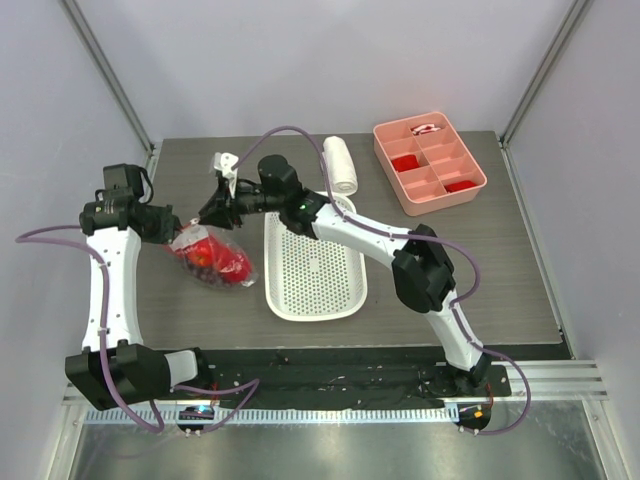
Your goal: Open the zip-top bag and remove the fake food
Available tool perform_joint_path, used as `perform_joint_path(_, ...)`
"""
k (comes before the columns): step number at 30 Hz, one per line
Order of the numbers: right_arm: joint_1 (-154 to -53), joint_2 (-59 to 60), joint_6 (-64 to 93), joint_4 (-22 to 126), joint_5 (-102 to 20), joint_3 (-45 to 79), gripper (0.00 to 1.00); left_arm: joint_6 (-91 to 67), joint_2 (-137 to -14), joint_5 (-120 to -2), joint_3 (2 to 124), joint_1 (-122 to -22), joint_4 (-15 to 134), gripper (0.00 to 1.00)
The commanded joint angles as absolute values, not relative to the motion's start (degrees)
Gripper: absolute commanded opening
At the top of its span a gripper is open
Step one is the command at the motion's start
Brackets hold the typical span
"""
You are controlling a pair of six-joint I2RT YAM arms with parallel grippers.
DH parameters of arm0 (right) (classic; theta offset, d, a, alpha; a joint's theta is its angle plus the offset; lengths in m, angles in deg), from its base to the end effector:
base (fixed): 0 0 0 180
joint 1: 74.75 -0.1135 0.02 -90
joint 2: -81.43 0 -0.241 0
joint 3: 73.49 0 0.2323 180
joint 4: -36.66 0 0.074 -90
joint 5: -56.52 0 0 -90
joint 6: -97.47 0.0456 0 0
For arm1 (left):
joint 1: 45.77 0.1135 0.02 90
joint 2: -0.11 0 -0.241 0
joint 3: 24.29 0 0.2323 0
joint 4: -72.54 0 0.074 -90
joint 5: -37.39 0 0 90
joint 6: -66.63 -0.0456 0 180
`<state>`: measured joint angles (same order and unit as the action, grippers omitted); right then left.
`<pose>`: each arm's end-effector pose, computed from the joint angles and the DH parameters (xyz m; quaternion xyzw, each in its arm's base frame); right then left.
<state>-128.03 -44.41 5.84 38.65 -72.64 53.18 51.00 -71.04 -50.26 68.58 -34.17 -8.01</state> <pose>0.2775 0.4202 0.3100 -0.5184 0.4890 0.5027 0.4893 0.2150 0.0460 0.3252 -0.6606 0.7007 -0.1230 0.2396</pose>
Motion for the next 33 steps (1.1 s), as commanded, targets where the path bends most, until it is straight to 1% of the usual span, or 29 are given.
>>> perform_joint_path(1, -128.89, -45.4, 6.06, 36.94, -73.47, 55.91, 0.17, 50.55, -70.03, -49.72, 69.87, -34.16, -8.08, 0.0)
perform_joint_path(2, -128.89, -45.4, 5.97, 37.29, -73.3, 55.74, 0.16, 50.64, -69.85, -49.63, 69.78, -34.08, -7.91, 0.0)
perform_joint_path(3, -128.81, -45.05, 5.97, 37.04, -73.12, 54.69, 0.18, 50.72, -69.67, -49.63, 69.78, -34.08, -7.82, 0.0)
perform_joint_path(6, -128.89, -43.12, 6.32, 34.76, -71.8, 51.18, 0.38, 50.9, -69.85, -49.98, 69.86, -34.08, -8.08, 0.0)
perform_joint_path(8, -128.89, -42.94, 5.37, 34.75, -72.5, 50.81, 0.38, 50.55, -70.2, -50.77, 69.69, -34.08, -7.99, 0.0)
perform_joint_path(11, -128.89, -43.81, 4.47, 37.21, -73.9, 52.65, 0.19, 49.41, -70.11, -51.65, 69.51, -34.08, -7.56, 0.0)
perform_joint_path(12, -128.81, -44.69, 4.91, 37.21, -75.13, 53.96, 0.06, 48.8, -70.02, -51.73, 69.6, -33.99, -7.03, 0.0)
perform_joint_path(13, -128.81, -45.22, 5.09, 37.38, -75.57, 54.67, 0.01, 47.83, -69.94, -51.39, 70.38, -33.99, -7.37, 0.02)
perform_joint_path(15, -128.9, -45.22, 4.66, 37.56, -73.05, 54.77, 0.01, 46.78, -69.15, -50.42, 71.88, -33.99, -9.04, 0.13)
perform_joint_path(16, -128.98, -44.79, 4.22, 37.13, -71.46, 53.98, 0.01, 46.16, -68.71, -49.98, 73.45, -33.9, -10.79, 0.29)
perform_joint_path(17, -128.98, -44.35, 3.34, 35.82, -70.49, 53.11, 0.01, 46.85, -68.01, -49.37, 73.99, -33.99, -12.11, 0.37)
perform_joint_path(18, -128.98, -43.47, 2.81, 35.54, -68.92, 51.79, 0.01, 47.73, -66.26, -49.71, 74.0, -33.99, -12.91, 0.55)
perform_joint_path(19, -128.98, -43.46, 2.46, 35.45, -68.46, 51.52, 0.01, 48.17, -65.46, -50.5, 74.0, -33.9, -13.61, 0.58)
perform_joint_path(20, -128.98, -43.29, 2.2, 35.45, -68.37, 51.43, 0.01, 49.48, -64.67, -52.85, 74.0, -33.9, -14.14, 0.6)
perform_joint_path(23, -129.25, -42.94, -0.09, 36.42, -67.32, 50.99, 0.01, 54.48, -63.26, -59.1, 74.26, -33.9, -16.6, 0.59)
perform_joint_path(25, -129.77, -42.06, -2.02, 36.68, -65.4, 49.76, 0.01, 57.65, -64.13, -63.06, 75.48, -33.9, -19.66, 0.54)
perform_joint_path(26, -129.95, -41.62, -2.72, 36.68, -64.51, 49.15, 0.01, 59.06, -64.74, -63.77, 76.36, -33.9, -24.55, 0.52)
perform_joint_path(27, -130.38, -41.18, -3.6, 36.68, -63.46, 47.92, 0.01, 61.42, -65.62, -64.73, 78.2, -33.99, -26.69, 0.47)
perform_joint_path(29, -130.74, -40.22, -4.49, 35.46, -60.74, 46.69, 0.01, 62.58, -67.56, -65.18, 79.79, -33.9, -30.04, 0.45)
perform_joint_path(33, -131.53, -39.42, -5.01, 34.49, -58.71, 45.71, 0.01, 66.19, -68.7, -64.65, 81.38, -33.9, -26.82, 0.41)
